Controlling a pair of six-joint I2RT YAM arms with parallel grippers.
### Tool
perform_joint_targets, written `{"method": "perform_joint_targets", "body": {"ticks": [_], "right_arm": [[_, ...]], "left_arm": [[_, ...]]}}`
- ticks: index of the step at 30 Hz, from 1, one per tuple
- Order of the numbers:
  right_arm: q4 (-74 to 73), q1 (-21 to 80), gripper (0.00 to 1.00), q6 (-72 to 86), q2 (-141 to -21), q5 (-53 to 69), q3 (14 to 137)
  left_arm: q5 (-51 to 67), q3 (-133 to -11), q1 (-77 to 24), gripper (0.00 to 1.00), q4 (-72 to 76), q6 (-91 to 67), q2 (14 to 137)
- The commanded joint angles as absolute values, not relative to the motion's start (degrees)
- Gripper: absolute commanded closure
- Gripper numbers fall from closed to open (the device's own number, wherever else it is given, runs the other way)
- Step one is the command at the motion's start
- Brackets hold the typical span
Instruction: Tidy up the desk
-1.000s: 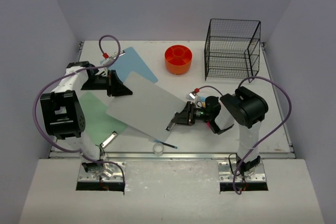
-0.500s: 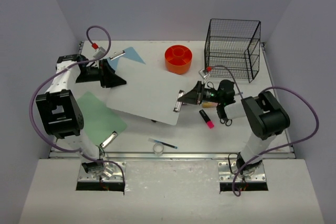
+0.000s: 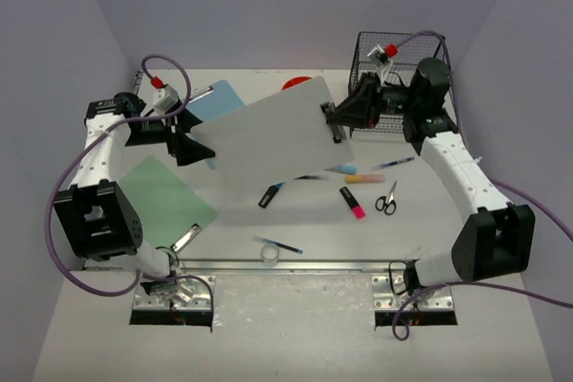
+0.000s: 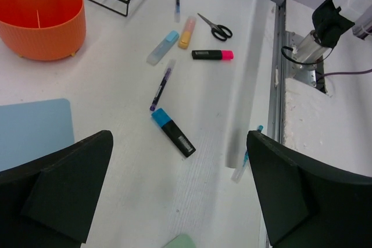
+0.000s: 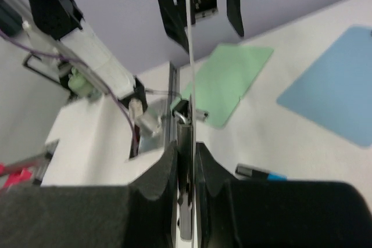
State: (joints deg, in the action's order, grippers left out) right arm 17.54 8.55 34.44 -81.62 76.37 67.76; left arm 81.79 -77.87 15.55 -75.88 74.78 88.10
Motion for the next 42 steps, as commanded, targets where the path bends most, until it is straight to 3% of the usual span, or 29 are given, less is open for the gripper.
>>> {"method": "perform_joint_targets", "body": {"ticks": [1, 9, 12, 19, 23, 32, 42], "right_arm": [[-25.67, 8.53, 1.00, 2.32, -81.76, 74.74, 87.65], [-59.88, 8.61, 1.00, -24.43, -90.60, 59.47, 122.62], [-64.11, 8.61, 1.00, -31.37, -91.33, 52.79, 127.56], [-59.84, 8.44, 1.00, -53.41, -86.05, 31.48, 122.98], [-55.44, 7.68, 1.00, -58.71, -86.70, 25.84, 125.64], [-45.89, 4.93, 1.00, -72.72, -86.95, 26.74, 123.96], [-46.90, -2.07, 1.00, -86.60, -94.41, 32.62, 126.21]], "left_arm": [[82.97, -76.81, 17.48, 0.00, -72.50, 76.08, 83.84], [84.10, -75.74, 25.03, 0.00, -68.38, 70.76, 79.34], [84.06, -75.58, 27.31, 0.00, -68.48, 70.20, 78.60], [82.53, -71.80, 28.48, 0.00, -68.28, 71.61, 72.95], [82.63, -68.07, 28.48, 0.00, -64.11, 68.58, 69.71], [82.53, -63.61, 28.48, 0.00, -62.55, 68.82, 68.29], [83.14, -61.62, 28.53, 0.00, -61.88, 69.49, 68.47]]}}
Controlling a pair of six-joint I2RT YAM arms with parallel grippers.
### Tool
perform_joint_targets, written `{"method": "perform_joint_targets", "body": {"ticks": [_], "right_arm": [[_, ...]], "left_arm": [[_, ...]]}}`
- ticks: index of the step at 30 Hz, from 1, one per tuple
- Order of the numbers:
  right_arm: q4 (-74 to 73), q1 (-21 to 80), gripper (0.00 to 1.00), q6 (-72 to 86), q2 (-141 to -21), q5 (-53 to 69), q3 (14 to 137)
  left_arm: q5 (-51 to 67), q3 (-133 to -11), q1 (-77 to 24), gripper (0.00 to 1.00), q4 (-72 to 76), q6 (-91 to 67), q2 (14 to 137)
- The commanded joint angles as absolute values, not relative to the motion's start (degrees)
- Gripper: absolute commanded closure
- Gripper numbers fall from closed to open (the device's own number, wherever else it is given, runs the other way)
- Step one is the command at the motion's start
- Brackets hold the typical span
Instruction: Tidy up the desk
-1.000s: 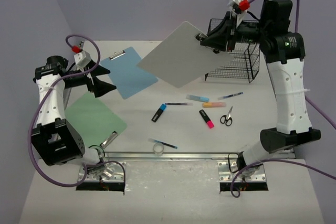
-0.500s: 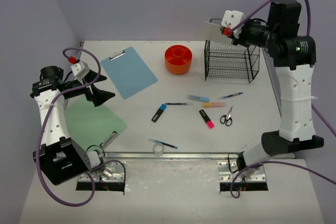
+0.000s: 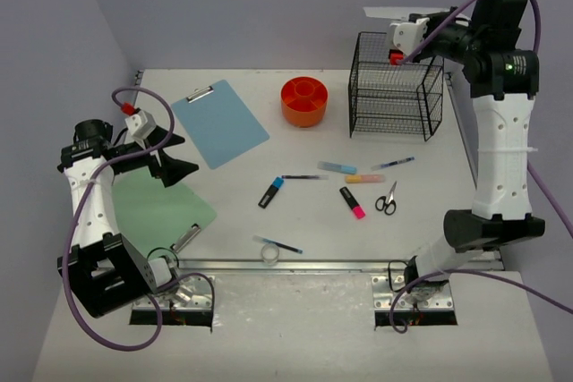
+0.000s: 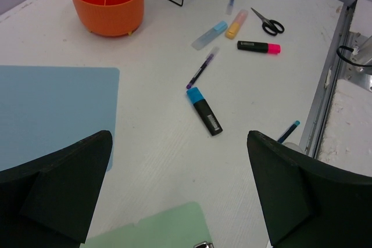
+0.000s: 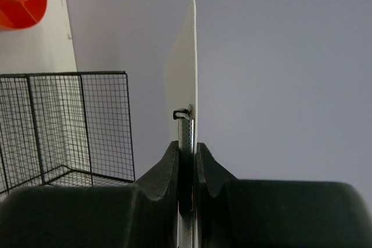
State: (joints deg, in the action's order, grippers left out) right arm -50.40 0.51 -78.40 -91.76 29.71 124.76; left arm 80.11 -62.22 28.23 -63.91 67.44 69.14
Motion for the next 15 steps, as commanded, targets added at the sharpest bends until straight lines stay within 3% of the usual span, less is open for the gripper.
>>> {"method": "perform_joint_targets", "body": {"ticks": [1, 15], "right_arm": [[-47.00, -2.56, 1.00, -87.05, -94.99, 33.10, 126.24], [-49.31, -4.22, 1.00, -88.33, -95.98, 36.12, 119.44]], "left_arm": [[83.08, -61.46, 28.53, 0.00, -61.84, 69.52, 68.50], [82.79, -60.56, 28.56, 0.00, -61.17, 69.52, 69.87]]}}
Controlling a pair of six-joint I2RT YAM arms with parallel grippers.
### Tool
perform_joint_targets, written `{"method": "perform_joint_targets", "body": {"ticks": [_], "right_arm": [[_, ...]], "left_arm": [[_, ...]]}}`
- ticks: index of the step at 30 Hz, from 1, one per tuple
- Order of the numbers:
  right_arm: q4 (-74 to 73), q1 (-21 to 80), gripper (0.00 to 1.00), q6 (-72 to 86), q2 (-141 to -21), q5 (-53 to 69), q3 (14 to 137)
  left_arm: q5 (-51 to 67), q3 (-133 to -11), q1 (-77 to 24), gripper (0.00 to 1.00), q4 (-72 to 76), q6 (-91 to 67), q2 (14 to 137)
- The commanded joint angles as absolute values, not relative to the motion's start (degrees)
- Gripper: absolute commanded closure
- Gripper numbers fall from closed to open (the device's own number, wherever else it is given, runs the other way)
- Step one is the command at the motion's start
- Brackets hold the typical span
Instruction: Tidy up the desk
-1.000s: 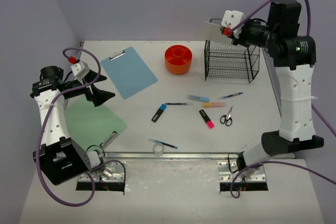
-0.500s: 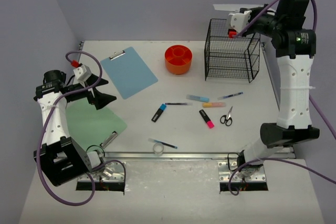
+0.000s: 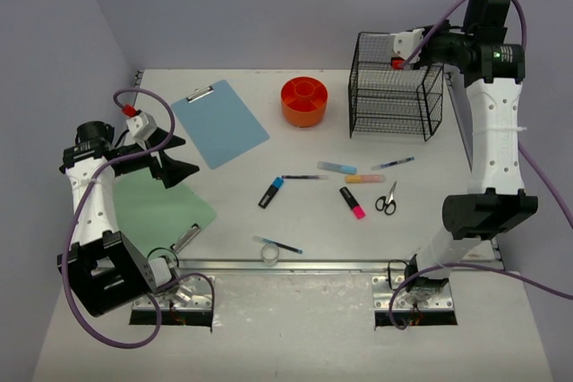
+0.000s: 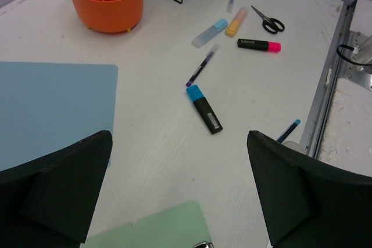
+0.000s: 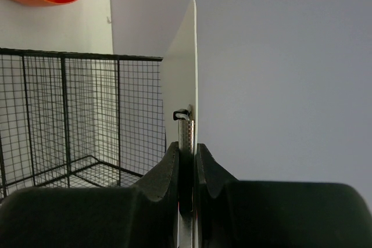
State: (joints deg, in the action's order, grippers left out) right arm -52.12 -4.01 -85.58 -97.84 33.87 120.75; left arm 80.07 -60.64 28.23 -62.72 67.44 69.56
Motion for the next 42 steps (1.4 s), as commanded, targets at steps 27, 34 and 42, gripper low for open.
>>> {"method": "perform_joint_targets", "body": {"ticks": [27, 34, 42], "right_arm": [[-45.65, -5.33, 1.00, -85.36, -105.85, 34.59, 117.19], [-34.31, -5.36, 0.48, -81.95, -111.38, 31.16, 119.09], [-12.53, -5.27, 0.13, -71.48, -119.09, 22.94, 128.00]], "left_arm": [[81.30, -58.55, 28.48, 0.00, -60.77, 70.14, 70.77], [81.19, -58.45, 28.54, 0.00, -60.45, 69.83, 71.28], [80.42, -57.99, 28.48, 0.00, -59.01, 68.12, 71.19]]}}
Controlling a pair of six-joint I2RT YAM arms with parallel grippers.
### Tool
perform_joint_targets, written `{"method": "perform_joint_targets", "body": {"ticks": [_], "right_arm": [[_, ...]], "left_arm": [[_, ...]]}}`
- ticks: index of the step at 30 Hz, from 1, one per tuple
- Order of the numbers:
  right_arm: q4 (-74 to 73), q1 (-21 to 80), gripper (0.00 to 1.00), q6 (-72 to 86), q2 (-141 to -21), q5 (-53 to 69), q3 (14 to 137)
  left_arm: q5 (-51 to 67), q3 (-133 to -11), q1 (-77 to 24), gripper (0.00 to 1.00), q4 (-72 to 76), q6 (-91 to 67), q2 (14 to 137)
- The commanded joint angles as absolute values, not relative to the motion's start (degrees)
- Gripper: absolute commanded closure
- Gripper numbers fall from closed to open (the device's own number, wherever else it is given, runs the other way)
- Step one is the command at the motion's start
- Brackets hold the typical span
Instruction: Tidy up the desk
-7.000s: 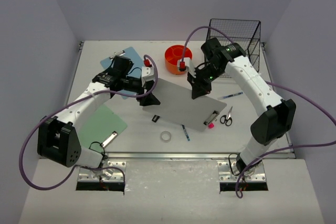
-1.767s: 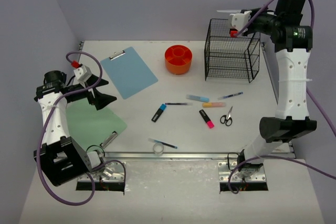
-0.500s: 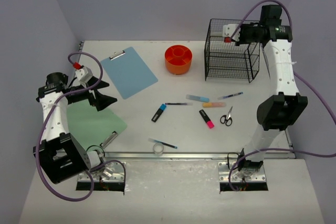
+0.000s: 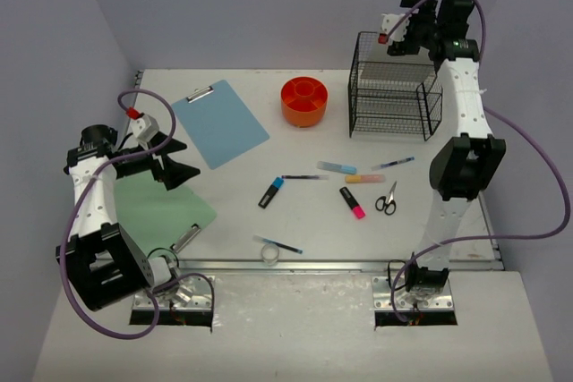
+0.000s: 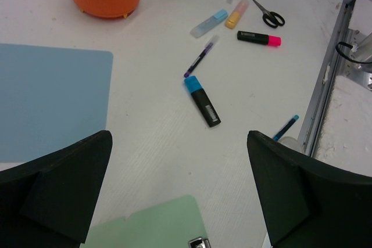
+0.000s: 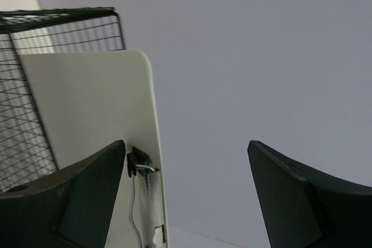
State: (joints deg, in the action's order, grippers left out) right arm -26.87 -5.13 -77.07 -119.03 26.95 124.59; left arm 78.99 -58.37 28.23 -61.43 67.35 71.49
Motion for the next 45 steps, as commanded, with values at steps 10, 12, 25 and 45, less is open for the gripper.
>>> {"method": "perform_joint_targets", "body": {"ticks": [10, 12, 25, 45], "right_arm": [[-10.82, -5.27, 0.09, -61.65, -110.74, 25.87, 122.02], [-13.19, -5.23, 0.08, -60.18, -107.11, 29.15, 119.06], [-26.41, -4.83, 0.01, -57.17, -93.97, 40.92, 107.17], [-53.18, 3.14, 0.01, -38.93, -85.28, 52.80, 101.12]], "left_arm": [[55.97, -53.58, 28.42, 0.00, -13.83, 15.56, 65.95], [52.96, -57.02, 28.44, 0.00, -16.28, 15.74, 67.63], [43.78, -69.77, 28.48, 0.00, -30.14, 20.58, 77.44], [27.00, -89.13, 31.53, 0.41, -67.72, 65.58, 103.94]]}}
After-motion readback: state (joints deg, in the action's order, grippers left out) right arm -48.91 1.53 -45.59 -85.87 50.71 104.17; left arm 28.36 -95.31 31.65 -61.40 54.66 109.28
